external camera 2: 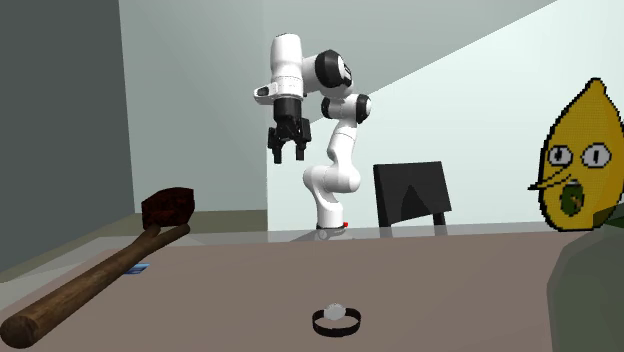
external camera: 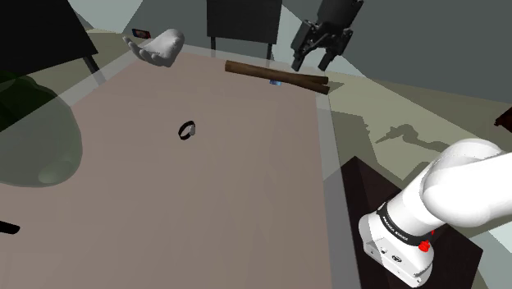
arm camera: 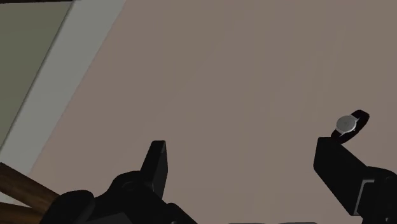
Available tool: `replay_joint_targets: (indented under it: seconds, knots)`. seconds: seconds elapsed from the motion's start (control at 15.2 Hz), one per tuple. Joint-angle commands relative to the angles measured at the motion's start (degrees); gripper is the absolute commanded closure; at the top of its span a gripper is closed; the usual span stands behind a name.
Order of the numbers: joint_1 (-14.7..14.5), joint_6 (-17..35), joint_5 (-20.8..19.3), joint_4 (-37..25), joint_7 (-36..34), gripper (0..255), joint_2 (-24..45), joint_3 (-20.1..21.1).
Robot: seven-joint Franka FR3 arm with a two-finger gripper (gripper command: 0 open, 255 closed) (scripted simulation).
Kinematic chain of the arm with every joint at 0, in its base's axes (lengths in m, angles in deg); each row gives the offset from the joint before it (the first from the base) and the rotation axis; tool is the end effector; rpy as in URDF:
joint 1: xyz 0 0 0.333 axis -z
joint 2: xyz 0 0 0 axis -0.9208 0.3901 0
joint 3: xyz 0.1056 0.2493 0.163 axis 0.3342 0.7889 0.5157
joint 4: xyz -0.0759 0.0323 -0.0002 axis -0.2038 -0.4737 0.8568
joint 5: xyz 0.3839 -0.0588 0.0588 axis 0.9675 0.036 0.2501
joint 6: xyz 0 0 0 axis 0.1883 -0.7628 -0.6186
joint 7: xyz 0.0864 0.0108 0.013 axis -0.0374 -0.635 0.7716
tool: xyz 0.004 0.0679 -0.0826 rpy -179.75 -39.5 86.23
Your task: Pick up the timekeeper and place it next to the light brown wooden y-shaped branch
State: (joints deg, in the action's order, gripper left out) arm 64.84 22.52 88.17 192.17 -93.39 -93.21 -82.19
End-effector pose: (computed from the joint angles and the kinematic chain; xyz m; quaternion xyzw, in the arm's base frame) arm 0.3756 0.0898 0.5826 -0.9924 0.0889 -0.0568 0.0635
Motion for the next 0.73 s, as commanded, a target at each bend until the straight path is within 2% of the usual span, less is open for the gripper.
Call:
replay_joint_targets:
  seconds: [0.0,0.33,0.66]
  knots:
    - [-0.12,2.81,0.27,-0.59,-2.45,0,3.55,2.09]
    - [-0.32,7.51,-0.45,-4.80,-9.18,0,13.02,7.07]
    - [-0.47,11.04,-3.29,-10.91,-16.53,0,23.63,11.46]
